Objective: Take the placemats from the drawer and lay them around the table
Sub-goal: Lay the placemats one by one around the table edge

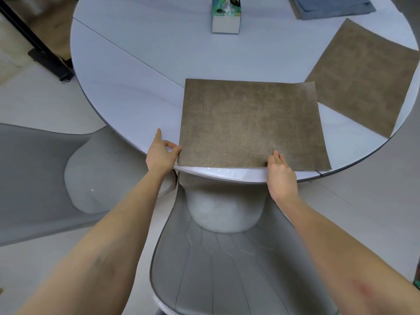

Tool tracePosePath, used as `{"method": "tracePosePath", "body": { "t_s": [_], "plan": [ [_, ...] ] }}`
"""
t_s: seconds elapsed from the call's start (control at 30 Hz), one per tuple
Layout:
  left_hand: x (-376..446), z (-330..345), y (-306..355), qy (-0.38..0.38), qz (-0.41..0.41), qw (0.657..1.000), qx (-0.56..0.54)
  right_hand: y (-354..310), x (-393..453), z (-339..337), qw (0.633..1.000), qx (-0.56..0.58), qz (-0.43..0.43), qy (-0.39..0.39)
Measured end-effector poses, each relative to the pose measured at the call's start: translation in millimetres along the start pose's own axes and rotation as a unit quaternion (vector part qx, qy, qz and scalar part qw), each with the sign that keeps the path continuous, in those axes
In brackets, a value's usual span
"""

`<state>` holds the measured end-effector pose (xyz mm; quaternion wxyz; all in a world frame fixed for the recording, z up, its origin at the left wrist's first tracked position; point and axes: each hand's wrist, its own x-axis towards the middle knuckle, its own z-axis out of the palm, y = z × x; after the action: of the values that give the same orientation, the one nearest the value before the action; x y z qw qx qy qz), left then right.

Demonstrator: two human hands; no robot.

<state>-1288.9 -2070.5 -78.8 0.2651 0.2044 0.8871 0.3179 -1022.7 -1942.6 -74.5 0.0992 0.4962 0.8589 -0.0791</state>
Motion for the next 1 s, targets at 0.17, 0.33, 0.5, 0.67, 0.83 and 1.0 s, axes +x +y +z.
{"method": "tracePosePath", "body": {
  "t_s": [0.17,0.33,0.5,0.67,0.83,1.0],
  "plan": [
    [2,4,1,0.032,-0.025,0.999,0.019,-2,0,-1,1.0,0.002,0.0,0.004],
    [4,8,6,0.058,-0.022,0.997,0.042,-6,0,2,1.0,0.001,0.003,0.009],
    [7,10,5,0.038,-0.018,0.996,0.077,-6,1,5,1.0,0.001,0.004,0.014],
    [18,18,5,-0.006,-0.028,0.992,0.119,-4,3,5,1.0,0.014,-0.004,0.019],
    [23,21,3,-0.016,-0.03,0.992,0.119,-2,3,6,0.999,0.047,-0.009,0.01],
    [22,19,5,-0.018,-0.031,0.993,0.109,8,-3,6,0.996,0.073,-0.015,0.045]
  ]
}}
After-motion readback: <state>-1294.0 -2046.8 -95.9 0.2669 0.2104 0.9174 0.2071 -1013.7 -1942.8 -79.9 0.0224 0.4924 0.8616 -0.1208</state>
